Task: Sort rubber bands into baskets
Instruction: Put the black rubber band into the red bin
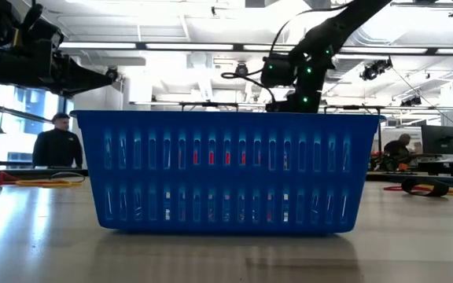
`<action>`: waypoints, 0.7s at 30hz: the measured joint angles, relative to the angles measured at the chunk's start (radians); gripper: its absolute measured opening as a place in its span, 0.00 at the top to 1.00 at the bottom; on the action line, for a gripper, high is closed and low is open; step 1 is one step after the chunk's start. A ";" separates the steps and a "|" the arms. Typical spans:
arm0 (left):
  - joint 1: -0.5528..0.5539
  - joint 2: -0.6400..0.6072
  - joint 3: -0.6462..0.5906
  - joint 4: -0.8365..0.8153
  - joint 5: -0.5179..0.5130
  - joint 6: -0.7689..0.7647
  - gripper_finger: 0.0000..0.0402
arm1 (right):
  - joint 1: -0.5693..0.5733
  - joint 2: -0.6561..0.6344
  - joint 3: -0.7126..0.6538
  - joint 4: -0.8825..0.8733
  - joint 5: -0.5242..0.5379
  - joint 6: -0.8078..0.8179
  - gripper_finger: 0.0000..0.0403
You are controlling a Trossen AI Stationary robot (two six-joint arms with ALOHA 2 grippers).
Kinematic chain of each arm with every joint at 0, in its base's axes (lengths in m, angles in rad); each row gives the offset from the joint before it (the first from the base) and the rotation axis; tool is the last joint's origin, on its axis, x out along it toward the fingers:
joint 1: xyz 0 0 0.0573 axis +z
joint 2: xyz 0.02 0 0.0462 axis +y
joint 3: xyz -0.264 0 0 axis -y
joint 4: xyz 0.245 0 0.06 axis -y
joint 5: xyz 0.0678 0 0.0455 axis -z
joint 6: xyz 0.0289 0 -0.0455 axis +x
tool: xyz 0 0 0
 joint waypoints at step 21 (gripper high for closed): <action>0.000 0.000 0.000 -0.002 0.001 0.023 1.00 | -0.147 0.000 -0.153 0.235 -0.236 -0.138 0.36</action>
